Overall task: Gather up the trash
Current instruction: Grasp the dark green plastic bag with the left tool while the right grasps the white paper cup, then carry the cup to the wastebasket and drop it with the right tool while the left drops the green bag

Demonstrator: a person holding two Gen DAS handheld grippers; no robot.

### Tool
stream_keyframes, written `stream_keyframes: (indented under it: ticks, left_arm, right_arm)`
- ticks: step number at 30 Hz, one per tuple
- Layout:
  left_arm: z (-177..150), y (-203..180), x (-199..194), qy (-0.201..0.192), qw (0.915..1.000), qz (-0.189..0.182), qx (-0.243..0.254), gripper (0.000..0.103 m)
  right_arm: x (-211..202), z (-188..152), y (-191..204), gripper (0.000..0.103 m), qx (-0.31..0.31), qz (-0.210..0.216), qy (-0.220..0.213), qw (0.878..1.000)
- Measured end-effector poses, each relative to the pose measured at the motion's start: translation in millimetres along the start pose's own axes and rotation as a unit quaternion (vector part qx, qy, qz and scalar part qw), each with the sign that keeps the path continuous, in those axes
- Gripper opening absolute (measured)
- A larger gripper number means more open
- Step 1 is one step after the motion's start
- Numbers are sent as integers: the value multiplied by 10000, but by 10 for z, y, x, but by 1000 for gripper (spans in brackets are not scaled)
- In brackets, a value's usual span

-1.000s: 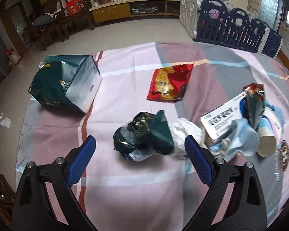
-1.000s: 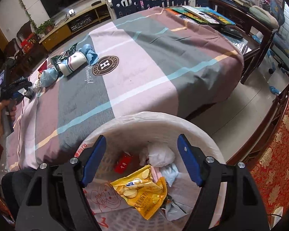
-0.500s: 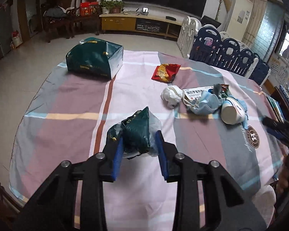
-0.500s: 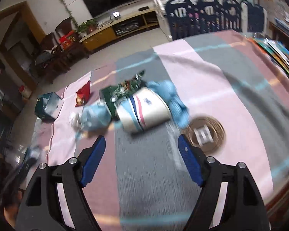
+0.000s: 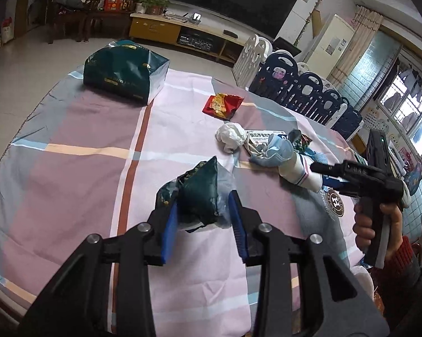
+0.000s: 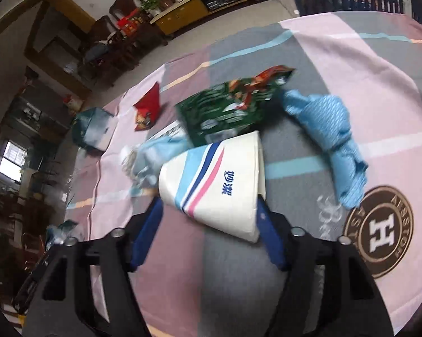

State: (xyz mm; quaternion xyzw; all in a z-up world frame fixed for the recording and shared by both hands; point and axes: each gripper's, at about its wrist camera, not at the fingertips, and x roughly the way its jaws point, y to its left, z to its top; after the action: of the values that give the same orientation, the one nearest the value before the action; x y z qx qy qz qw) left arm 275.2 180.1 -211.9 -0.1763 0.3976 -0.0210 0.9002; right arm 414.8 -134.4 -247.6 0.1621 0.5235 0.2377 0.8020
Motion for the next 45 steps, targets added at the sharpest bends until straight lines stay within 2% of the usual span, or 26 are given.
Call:
stream_keyframes:
  ticks: [1, 2, 4, 5, 7, 11, 15, 17, 22, 30, 39, 45]
  left_arm:
    - [0, 15, 0, 1, 10000, -10, -30, 36]
    - [-2, 28, -1, 1, 10000, -13, -61, 36]
    - [-6, 50, -9, -5, 9999, -19, -102, 36]
    - [-5, 65, -14, -26, 9999, 0, -118, 36]
    - [-8, 69, -50, -105, 9998, 143, -98, 36]
    - [-16, -46, -174, -366, 9921, 1153, 324, 34]
    - [-19, -180, -354, -528, 9887, 1317, 487, 33]
    - [-52, -285, -477, -659, 9859, 1404, 626, 33]
    - [-136, -527, -738, -795, 9852, 1280, 821, 33]
    - [-218, -748, -1114, -1008, 9837, 1142, 959, 33]
    - [-333, -754, -1303, -979, 9830, 1230, 952, 33]
    - [-342, -530, -1370, -966, 9855, 1183, 737, 33]
  right_arm:
    - [-24, -99, 68, 38, -114, 72, 29, 9999]
    - [-44, -182, 115, 22, -187, 128, 40, 9997]
    - [-99, -320, 180, 4, -223, 241, -5, 9995]
    - [-152, -392, 207, 3, -207, 304, -102, 9993]
    - [-263, -498, 262, 3, -242, 154, -289, 9992]
    - [-520, -749, 446, 3, -471, -678, -646, 9945]
    - [-765, -1043, 597, 3, -613, -1331, -889, 9852]
    - [-903, -1208, 626, 3, -641, -1518, -999, 9812]
    - [-1205, -1493, 660, 3, -487, -1705, -1191, 9769]
    - [-1596, -1738, 764, 3, -396, -1778, -1463, 9723]
    - [-1720, -1878, 920, 3, -461, -1668, -1574, 9723]
    - [-1619, -1895, 1080, 3, -524, -1734, -1432, 9730]
